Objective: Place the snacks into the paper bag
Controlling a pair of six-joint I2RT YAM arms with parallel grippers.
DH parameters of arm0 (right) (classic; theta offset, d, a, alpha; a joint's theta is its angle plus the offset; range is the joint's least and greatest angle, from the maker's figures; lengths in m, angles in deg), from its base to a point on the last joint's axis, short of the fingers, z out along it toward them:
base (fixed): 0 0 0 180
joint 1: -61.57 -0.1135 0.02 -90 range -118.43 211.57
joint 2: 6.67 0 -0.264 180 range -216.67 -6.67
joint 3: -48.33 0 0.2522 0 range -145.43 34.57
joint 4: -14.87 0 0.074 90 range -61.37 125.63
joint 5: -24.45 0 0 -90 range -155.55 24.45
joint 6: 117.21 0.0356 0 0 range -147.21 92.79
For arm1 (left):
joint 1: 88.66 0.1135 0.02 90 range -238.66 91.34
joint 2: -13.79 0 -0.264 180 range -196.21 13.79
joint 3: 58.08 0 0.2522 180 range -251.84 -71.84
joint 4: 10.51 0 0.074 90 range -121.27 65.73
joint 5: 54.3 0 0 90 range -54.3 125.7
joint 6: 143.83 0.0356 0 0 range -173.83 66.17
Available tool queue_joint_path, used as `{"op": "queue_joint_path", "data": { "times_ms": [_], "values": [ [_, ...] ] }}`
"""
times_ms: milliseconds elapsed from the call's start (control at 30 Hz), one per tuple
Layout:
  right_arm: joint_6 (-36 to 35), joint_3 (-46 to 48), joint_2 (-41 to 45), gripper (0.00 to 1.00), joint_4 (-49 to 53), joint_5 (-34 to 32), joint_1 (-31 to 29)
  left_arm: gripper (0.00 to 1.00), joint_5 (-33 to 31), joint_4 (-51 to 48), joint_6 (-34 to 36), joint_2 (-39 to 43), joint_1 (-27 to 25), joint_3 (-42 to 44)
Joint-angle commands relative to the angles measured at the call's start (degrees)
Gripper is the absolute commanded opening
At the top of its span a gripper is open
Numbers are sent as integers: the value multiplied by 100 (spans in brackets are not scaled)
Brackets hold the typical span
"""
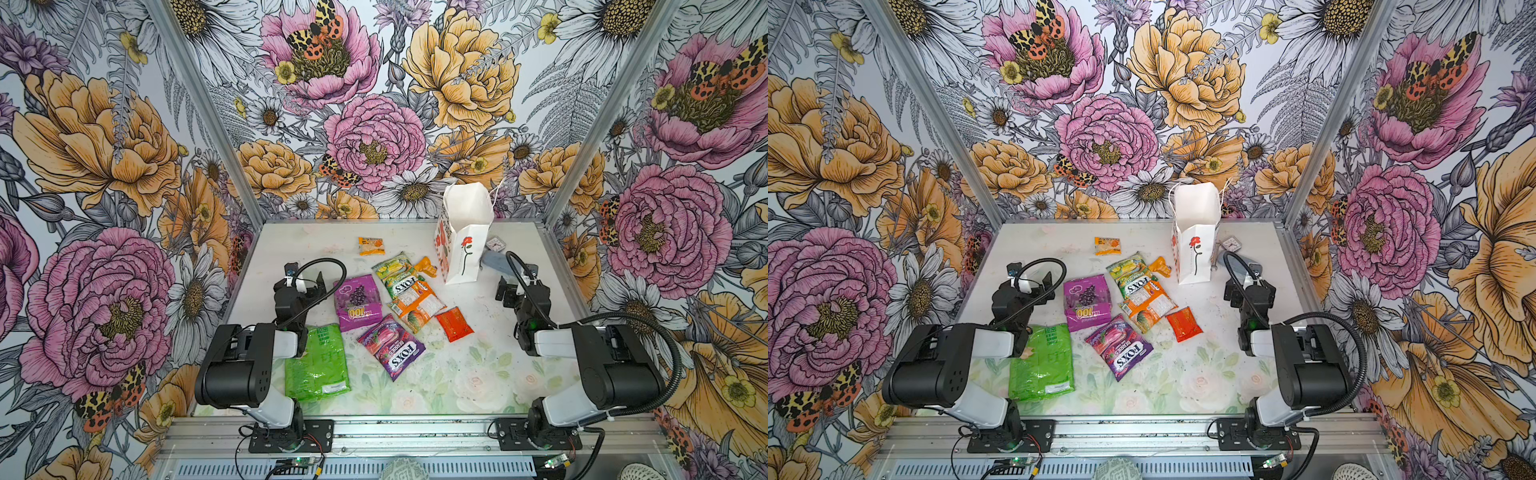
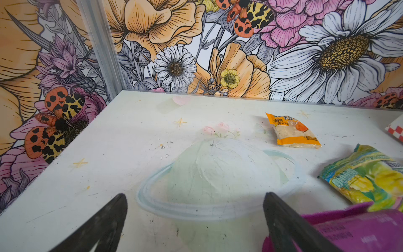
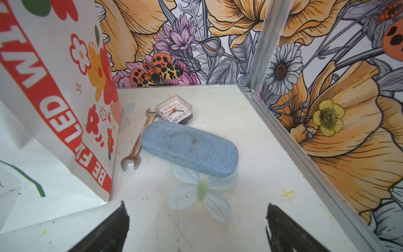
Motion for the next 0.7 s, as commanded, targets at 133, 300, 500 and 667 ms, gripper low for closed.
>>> {"op": "queue_joint_path", "data": {
  "times_ms": [133, 300, 500, 667],
  "values": [
    [24, -109, 5, 100, -79, 61, 21, 99, 128, 9, -3, 9, 62, -15],
    [22, -109, 10, 100, -75, 58, 23, 99, 175, -12, -29, 12, 98, -23],
    [18, -111, 5, 100, -79, 58, 13, 99, 215, 5, -43, 9, 127, -23],
    [5, -88, 8, 100, -115, 35, 1, 99, 520, 337, 154, 41, 65, 156]
  ]
}}
